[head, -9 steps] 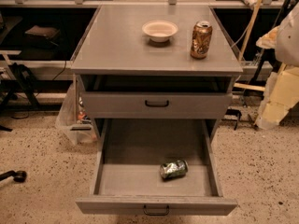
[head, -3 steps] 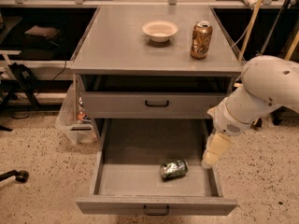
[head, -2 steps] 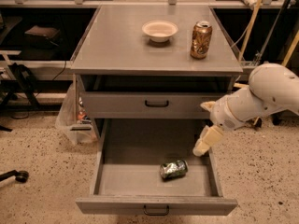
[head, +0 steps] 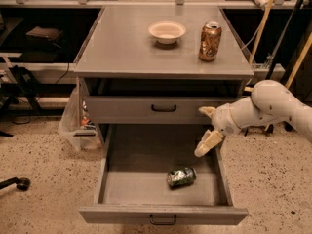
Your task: Pick green can from middle drawer and place on counter
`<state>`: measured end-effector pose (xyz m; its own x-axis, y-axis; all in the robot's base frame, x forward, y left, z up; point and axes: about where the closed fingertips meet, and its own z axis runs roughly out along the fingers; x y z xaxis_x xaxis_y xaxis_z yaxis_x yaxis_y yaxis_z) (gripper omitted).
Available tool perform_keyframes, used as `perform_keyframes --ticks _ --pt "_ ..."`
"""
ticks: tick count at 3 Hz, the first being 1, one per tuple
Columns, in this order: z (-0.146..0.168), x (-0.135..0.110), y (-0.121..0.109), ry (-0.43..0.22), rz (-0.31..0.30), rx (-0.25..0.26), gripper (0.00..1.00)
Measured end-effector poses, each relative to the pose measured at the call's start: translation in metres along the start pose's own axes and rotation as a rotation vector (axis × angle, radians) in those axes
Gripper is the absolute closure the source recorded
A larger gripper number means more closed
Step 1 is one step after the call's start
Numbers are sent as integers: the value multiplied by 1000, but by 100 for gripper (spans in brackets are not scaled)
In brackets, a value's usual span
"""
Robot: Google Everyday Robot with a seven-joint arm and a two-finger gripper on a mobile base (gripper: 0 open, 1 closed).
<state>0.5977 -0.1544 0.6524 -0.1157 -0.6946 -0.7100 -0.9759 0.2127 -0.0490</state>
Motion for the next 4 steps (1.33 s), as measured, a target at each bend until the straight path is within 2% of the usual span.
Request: perform_keyframes --ticks 1,2,3,4 --pt "43 5 16 5 41 -19 0" --pt "124 5 39 -8 88 -40 0" --pt "126 5 27 -17 90 15 0" --pt "126 5 27 -16 90 15 0"
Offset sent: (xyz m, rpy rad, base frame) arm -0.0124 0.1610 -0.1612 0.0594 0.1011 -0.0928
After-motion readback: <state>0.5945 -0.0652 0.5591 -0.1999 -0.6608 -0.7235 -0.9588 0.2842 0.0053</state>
